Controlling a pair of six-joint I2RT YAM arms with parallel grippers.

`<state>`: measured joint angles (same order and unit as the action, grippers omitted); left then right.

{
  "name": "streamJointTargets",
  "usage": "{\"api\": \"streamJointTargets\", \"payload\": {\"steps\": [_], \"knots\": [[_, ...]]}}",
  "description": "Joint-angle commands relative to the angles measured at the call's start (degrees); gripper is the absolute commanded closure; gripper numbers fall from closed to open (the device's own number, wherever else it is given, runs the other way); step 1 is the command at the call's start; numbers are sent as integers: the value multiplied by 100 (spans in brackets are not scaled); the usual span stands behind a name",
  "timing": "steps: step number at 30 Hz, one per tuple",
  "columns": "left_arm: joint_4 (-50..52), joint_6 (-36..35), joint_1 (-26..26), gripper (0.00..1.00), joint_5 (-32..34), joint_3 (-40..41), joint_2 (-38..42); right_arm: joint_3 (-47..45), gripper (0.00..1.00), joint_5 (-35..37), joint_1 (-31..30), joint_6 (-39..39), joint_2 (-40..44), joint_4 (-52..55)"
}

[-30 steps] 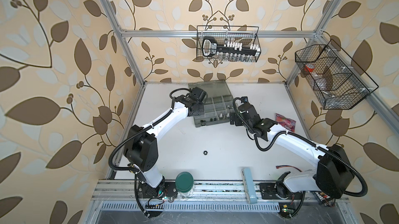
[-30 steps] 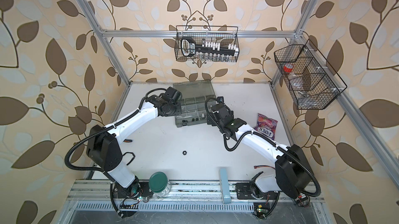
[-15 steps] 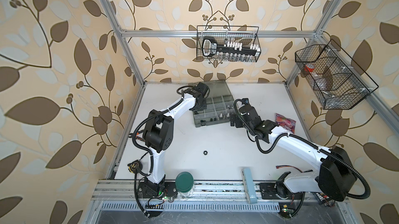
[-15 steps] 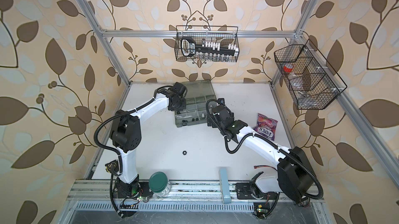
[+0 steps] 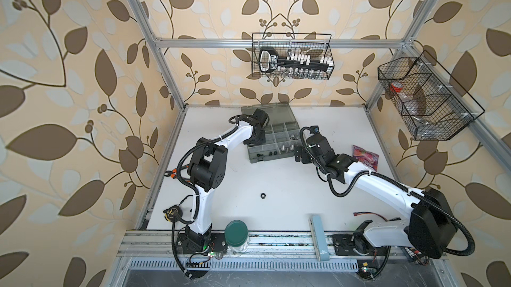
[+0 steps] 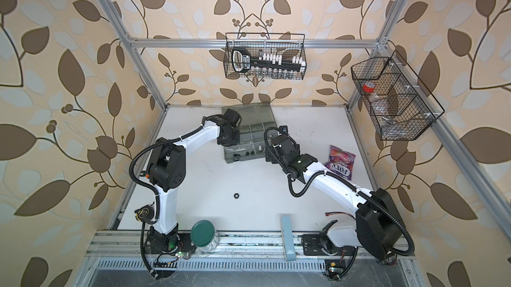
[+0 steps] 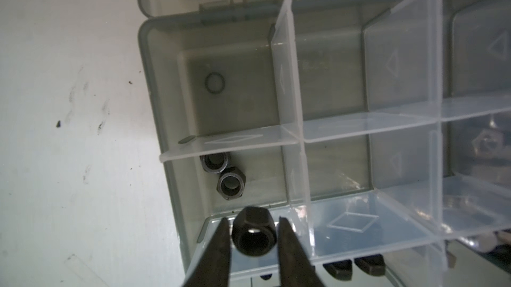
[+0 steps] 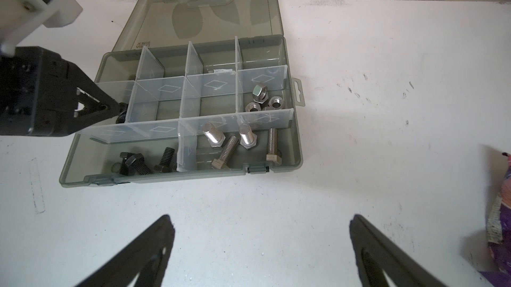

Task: Sort the screws and nuts into containers
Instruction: Place the nut into the container, then pick up the nut from the bottom-center of the table.

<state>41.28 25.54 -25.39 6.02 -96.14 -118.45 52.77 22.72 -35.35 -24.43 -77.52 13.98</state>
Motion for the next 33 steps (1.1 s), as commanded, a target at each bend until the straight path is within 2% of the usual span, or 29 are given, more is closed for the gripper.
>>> {"api": "streamJointTargets", "payload": {"steps": [1, 3, 9, 13, 17, 22, 27, 28, 30, 33], "knots": [[-16, -16, 69, 54, -29, -174, 80, 57, 0, 76, -27, -44, 50, 85], [-35, 8, 68, 49, -43, -106, 169, 56, 0, 89, -33, -45, 39, 88], [-141, 61, 62, 48, -190, 373, 813, 66, 0, 136, -28, -45, 21, 86], [-352, 109, 35, 47, -539, 1101, 1585, 75, 0, 196, -32, -82, -23, 101], [-538, 113, -125, 40, -715, 2100, 2479, 103, 0, 259, -31, -157, -97, 144], [-555, 107, -542, 40, -632, 3239, 3490, 194, 0, 316, -29, -209, -201, 206], [-409, 286, -1133, 40, -432, 3887, 4131, 230, 0, 397, -30, -278, -220, 228], [-401, 338, -1257, 38, -413, 3987, 4175, 238, 0, 400, -28, -288, -207, 226], [-450, 442, -1455, 28, -414, 4187, 4218, 236, 0, 399, -29, -311, -187, 237], [-605, 594, -1696, 26, -530, 4454, 4144, 216, 0, 416, -26, -311, -170, 235]]}}
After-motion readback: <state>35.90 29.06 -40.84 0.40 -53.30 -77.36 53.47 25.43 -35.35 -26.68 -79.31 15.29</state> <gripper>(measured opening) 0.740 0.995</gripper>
